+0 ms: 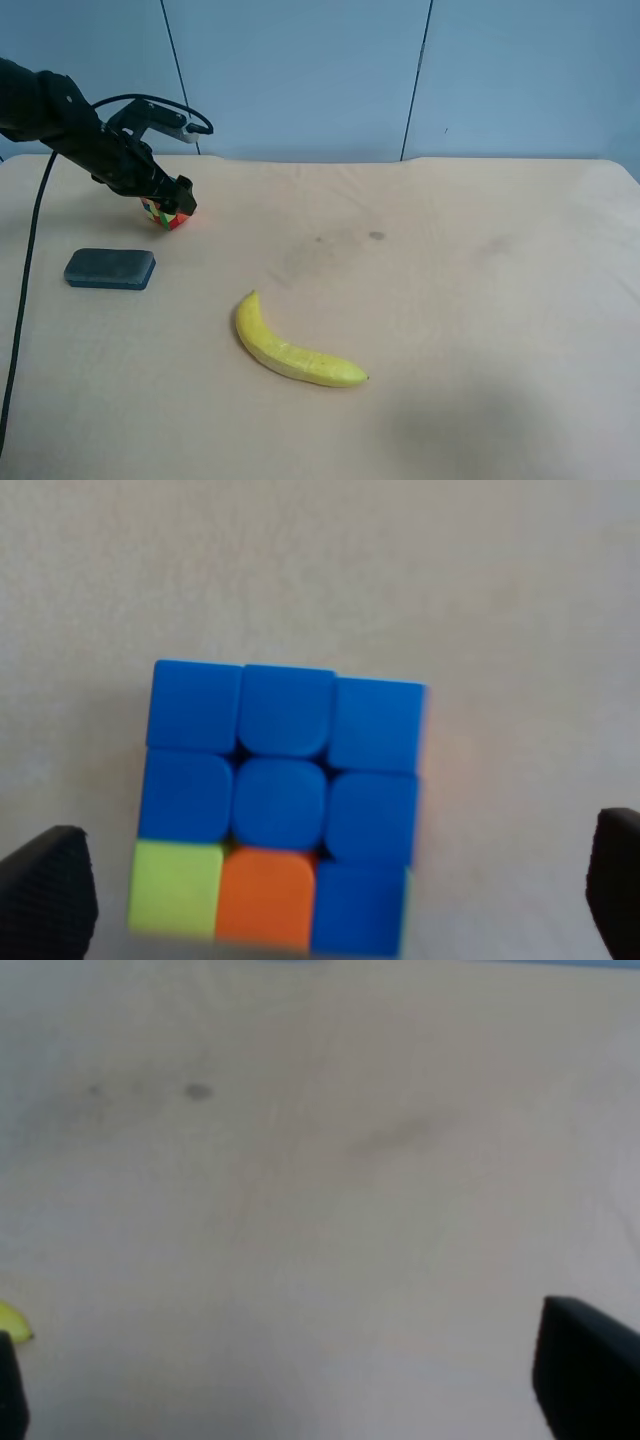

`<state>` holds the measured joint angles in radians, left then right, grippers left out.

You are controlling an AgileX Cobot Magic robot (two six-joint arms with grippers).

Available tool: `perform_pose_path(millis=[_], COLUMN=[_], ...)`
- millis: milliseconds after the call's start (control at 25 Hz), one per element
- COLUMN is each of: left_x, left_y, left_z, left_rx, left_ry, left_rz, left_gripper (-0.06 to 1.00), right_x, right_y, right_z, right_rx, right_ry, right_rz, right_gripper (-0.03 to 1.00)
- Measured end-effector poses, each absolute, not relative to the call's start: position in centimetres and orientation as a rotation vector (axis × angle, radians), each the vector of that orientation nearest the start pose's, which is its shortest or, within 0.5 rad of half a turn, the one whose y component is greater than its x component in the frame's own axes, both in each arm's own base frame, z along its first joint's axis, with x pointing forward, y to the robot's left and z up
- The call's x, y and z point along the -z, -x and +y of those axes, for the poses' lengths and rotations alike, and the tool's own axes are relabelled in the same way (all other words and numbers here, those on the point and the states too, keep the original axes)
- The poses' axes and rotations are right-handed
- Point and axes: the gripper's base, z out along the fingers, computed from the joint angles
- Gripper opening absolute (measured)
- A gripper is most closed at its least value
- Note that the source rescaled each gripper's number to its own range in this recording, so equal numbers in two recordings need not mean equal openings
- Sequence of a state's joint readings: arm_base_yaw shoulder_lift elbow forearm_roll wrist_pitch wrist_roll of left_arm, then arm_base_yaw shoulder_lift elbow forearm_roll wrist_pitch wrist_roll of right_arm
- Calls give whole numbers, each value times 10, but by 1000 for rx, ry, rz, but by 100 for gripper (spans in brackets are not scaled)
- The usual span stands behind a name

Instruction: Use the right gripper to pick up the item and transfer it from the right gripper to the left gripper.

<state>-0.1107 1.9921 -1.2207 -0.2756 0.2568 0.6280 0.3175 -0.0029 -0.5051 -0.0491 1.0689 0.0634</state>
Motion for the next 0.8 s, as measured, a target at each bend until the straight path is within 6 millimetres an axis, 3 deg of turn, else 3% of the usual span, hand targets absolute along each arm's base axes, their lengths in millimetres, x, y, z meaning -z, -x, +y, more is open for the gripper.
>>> perform_pose_path(millis=[280, 600, 800], left_x=[-231, -335, -374], left_y=[-372, -298, -247], left_z=[-54, -50, -45], left_rx=[85, 139, 137], left_ry=[-628, -592, -592], left_rz=[2450, 2364, 2348], left_gripper=[98, 98, 98], right_x=[-278, -278, -278], right_y=[5, 5, 5], right_z=[-6, -6, -6], right_rx=[-179, -179, -179], right_ry=[257, 257, 257], right_rz=[2032, 2032, 2032], right_gripper=[100, 100, 100])
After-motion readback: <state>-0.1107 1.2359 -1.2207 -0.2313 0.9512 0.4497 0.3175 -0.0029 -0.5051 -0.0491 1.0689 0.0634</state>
